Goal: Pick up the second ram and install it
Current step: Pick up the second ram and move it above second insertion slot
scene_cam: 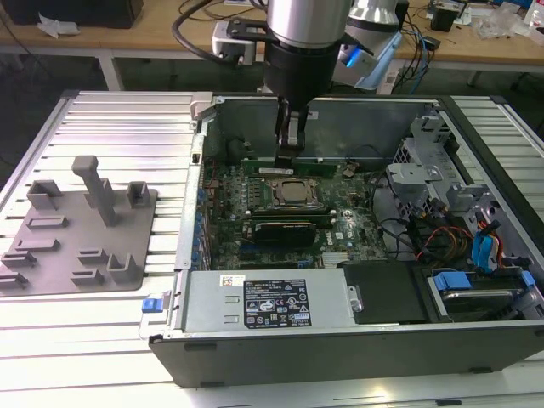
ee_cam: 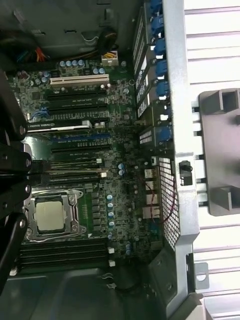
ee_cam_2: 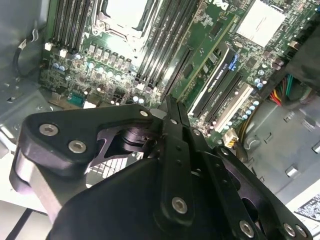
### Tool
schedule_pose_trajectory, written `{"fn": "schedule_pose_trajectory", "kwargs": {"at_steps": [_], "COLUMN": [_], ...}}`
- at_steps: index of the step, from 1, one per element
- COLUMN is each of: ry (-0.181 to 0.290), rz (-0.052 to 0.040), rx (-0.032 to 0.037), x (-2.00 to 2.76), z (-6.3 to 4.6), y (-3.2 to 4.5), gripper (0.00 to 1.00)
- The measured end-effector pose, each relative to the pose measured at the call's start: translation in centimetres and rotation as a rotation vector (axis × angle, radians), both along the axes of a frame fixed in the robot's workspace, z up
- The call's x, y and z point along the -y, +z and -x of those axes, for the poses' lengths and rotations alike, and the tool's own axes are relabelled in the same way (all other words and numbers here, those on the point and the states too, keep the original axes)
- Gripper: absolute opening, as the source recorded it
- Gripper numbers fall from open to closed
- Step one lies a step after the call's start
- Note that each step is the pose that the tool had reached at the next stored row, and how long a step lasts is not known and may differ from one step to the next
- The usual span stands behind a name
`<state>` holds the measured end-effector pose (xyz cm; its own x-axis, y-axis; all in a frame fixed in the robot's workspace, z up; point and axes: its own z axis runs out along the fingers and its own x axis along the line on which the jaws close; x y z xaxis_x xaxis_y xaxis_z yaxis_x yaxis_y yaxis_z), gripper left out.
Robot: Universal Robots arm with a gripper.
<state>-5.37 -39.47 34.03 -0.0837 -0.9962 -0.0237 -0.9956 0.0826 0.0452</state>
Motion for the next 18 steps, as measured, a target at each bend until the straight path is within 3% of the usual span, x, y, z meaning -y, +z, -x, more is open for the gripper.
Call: {"fn": "schedule_pose_trajectory", "kwargs": {"at_steps": [5, 8, 9, 13, 14, 18], "ry": [0.010, 0.018, 0.021, 0.060, 0.089, 0.093], "rz": [-0.0011, -0.0013, -0.0013, -0.0013, -0.0014, -0.0013], "rx": [0.0002, 0.0003, 0.0003, 0.0026, 0.0042, 0.0045], "x": [-0.45, -1.61, -1.74, -1.77, -1.78, -1.77], "z": [0.0, -0.1, -0.1, -0.1, -0.1, -0.1], "y": [-0.77, -1.51, -1.61, -2.12, -2.33, -3.14], "gripper": [0.09, 0.09, 0.09, 0.09, 0.09, 0.09]}}
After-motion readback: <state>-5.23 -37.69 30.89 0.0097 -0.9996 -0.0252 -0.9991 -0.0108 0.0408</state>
